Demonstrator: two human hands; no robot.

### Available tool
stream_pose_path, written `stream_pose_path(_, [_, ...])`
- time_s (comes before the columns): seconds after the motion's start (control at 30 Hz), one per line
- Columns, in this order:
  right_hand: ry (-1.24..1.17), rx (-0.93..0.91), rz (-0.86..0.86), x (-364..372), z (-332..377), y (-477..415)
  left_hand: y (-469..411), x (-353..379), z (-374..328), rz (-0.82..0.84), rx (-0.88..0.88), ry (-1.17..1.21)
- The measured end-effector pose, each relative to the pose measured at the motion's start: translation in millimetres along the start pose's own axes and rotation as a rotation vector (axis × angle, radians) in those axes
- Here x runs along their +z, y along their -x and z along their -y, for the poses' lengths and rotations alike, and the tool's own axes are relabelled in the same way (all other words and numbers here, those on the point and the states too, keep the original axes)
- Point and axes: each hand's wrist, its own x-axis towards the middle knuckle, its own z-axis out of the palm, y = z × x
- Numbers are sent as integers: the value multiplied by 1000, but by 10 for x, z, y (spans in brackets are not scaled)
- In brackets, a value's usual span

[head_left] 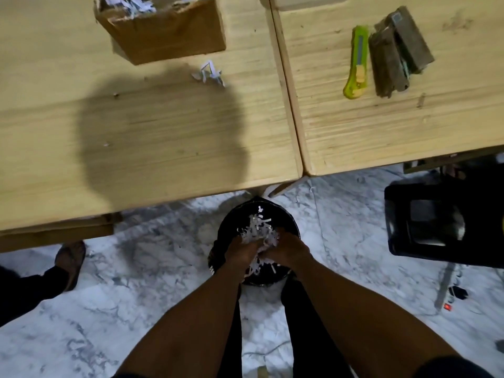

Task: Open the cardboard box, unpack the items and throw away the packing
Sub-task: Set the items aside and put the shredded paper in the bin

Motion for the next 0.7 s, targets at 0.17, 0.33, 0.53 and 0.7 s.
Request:
stream_pose_path(0.17, [38,21,14,-48,9,-43,471,-32,-327,8,-1,-89])
stream_pose_path(0.33, [96,52,23,-109,69,59,709,-102,-449,-8,71,-198])
stream_pose_path(0.53, [141,38,-17,-197,176,432,1265,-263,-661,2,116,-352])
stream_pose_path(0.7, [325,-136,-52,-564,535,1017,1942,-556,-914,-13,227,-534])
